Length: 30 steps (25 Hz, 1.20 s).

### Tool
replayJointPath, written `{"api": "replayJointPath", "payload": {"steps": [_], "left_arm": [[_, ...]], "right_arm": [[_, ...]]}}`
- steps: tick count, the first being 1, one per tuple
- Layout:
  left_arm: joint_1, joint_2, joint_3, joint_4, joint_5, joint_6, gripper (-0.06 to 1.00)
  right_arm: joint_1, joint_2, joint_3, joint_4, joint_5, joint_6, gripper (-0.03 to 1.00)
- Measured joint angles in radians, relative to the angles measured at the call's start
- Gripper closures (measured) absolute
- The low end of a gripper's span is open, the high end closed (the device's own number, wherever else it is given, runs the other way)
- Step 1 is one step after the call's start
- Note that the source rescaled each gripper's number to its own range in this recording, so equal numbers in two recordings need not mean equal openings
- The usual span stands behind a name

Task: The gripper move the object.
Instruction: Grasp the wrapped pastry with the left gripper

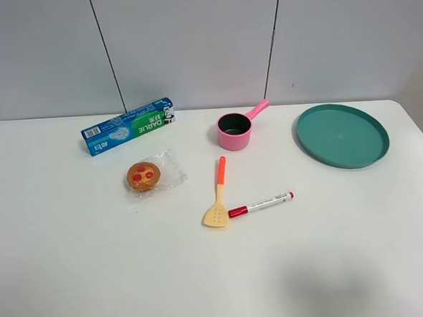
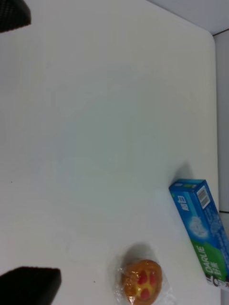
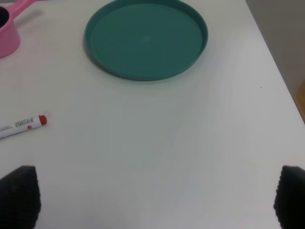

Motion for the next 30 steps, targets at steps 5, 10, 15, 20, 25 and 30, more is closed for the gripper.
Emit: {"api": "replayJointPath", "payload": {"steps": [5,10,15,20,25,30], "left_arm": [[0.0,0.0,0.0,0.0,0.0,0.0,-0.06],[0.0,0.0,0.0,0.0,0.0,0.0,-0.06],[0.0,0.0,0.0,0.0,0.0,0.0,-0.06],[0.0,0.0,0.0,0.0,0.0,0.0,-0.06],[0.0,0.0,0.0,0.0,0.0,0.0,-0.06],[0.0,0.0,0.0,0.0,0.0,0.0,-0.06]], "right_arm": [[0.0,0.0,0.0,0.0,0.0,0.0,-0.03],[0.0,0.0,0.0,0.0,0.0,0.0,-0.03],[0.0,0.0,0.0,0.0,0.0,0.0,-0.03],[0.0,0.0,0.0,0.0,0.0,0.0,-0.03],[0.0,0.0,0.0,0.0,0.0,0.0,-0.03],[0.0,0.0,0.0,0.0,0.0,0.0,-0.03]]}}
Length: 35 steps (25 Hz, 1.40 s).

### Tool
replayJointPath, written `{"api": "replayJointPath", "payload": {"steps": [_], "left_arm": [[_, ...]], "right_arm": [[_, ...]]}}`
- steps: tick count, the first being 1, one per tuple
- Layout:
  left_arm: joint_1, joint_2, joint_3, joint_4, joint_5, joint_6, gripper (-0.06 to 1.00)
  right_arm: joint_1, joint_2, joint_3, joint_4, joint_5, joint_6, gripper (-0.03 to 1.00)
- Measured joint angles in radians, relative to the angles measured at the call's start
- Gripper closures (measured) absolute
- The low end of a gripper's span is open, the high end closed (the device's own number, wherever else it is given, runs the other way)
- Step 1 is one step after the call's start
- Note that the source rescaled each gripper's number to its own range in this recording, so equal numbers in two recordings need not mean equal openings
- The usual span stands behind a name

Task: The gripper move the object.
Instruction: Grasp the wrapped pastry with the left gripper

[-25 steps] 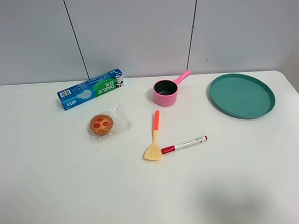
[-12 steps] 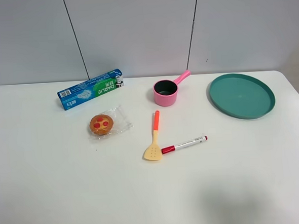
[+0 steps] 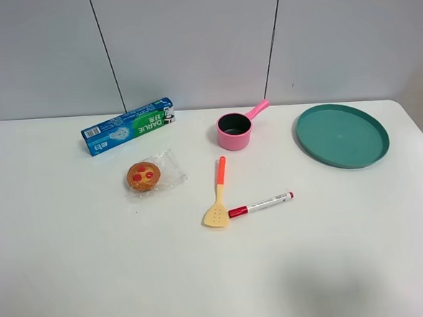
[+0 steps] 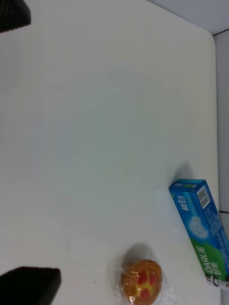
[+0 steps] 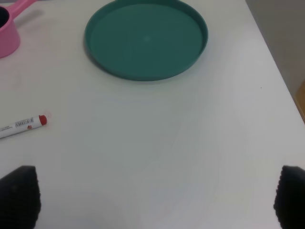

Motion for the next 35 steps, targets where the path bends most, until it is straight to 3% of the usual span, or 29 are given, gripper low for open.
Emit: {"api": "replayJointPath", "payload": {"steps": [15,19,26,35], "left_arm": [[0.0,0.34,-0.14,-0.056,-0.016,0.011,-0.06],[0.0,0.455,-0.142,-0.065,-0.07,0.012,-0.06],[0.0,0.673,-0.142,-0.156,-0.245,0.058,-0.06],[0.0,0.929,-0.142,-0.169,-0.379,0.126,-0.06]], "right_arm": [[0.0,0.0,0.0,0.0,0.0,0.0,-0.03],[0.0,0.0,0.0,0.0,0.0,0.0,-0.03],[0.0,0.0,0.0,0.0,0.0,0.0,-0.03],[0.0,0.0,0.0,0.0,0.0,0.0,-0.03]]}}
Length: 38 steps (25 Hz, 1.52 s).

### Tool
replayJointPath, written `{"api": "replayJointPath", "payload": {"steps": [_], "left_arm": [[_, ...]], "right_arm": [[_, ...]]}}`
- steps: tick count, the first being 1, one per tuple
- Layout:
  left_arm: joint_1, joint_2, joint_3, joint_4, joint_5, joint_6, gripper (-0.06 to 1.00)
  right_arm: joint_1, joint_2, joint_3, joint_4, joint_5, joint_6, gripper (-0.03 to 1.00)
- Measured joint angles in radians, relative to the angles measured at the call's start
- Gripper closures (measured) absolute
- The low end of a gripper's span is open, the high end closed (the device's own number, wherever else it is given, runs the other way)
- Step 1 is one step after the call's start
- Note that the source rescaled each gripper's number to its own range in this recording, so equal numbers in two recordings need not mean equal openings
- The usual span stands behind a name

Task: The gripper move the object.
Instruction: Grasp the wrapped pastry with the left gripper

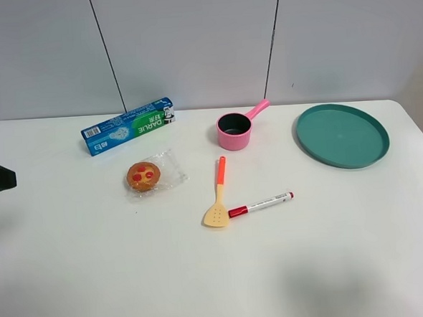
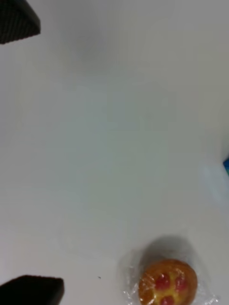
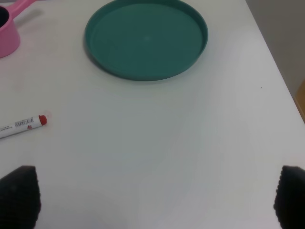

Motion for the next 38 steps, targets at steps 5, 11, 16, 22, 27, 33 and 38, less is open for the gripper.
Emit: {"api": "replayJointPath", "payload": {"steps": [5,11,16,22,27,33,38], "left_arm": [[0.0,0.108,-0.015,-0.014,-0.072,0.024,-0.06],[-0.071,0.236,-0.131,-0.013,-0.087,0.028,-0.06],[-0.183,0.372,-0.255,-0.013,-0.102,0.028,-0.06],[-0.334,0.527,-0.383,-0.013,-0.105,0.028,-0.06],[-0.422,0.648,-0.446,-0.013,-0.116,0.029,-0.06],[-0.489,0.772,-0.451,-0.011,-0.15,0.03,-0.06],[-0.508,0.851,-0.451,0.01,-0.17,0.038,-0.06]], "right_arm": [[0.0,0.0,0.0,-0.001,0.0,0.0,-0.03],[0.0,0.0,0.0,-0.001,0.0,0.0,-0.03],[0.0,0.0,0.0,-0.001,0.0,0.0,-0.03],[0.0,0.0,0.0,-0.001,0.0,0.0,-0.03],[0.0,0.0,0.0,-0.001,0.0,0.0,-0.03],[0.0,0.0,0.0,-0.001,0.0,0.0,-0.03],[0.0,0.0,0.0,-0.001,0.0,0.0,-0.03]]}}
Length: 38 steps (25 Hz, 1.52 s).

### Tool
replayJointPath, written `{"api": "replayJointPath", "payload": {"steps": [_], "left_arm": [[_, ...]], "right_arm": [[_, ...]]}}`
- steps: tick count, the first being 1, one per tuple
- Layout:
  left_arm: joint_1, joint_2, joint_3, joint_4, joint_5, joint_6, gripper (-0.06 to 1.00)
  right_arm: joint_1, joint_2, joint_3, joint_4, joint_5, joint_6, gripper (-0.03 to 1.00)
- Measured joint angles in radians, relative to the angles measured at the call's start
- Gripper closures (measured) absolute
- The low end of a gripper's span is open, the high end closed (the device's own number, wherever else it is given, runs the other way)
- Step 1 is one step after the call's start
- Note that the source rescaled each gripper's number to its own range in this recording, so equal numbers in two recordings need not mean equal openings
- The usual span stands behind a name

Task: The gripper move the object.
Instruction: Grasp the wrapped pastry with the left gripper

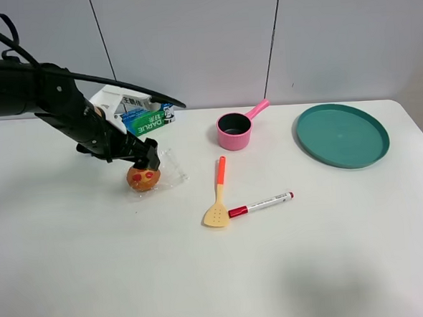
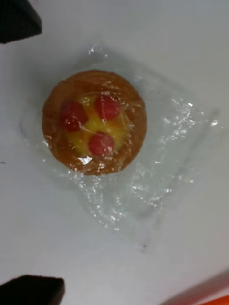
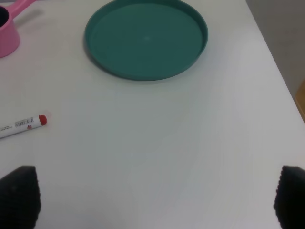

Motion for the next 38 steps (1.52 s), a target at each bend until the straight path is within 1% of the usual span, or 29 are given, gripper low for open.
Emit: {"api": "replayJointPath", "payload": {"steps": [4,21,32,38], "left_arm": [[0.0,0.039,0.0,0.023,-0.025,0.001,-0.06],[0.0,0.196,-0.001,0.027,-0.193,0.028,-0.06],[0.0,0.26,-0.001,0.03,-0.253,0.029,-0.06],[0.0,0.287,-0.001,0.03,-0.265,0.031,-0.06]], "right_arm": [[0.0,0.0,0.0,0.0,0.0,0.0,-0.03],[0.0,0.0,0.0,0.0,0.0,0.0,-0.03],[0.0,0.0,0.0,0.0,0.0,0.0,-0.03],[0.0,0.0,0.0,0.0,0.0,0.0,-0.03]]}}
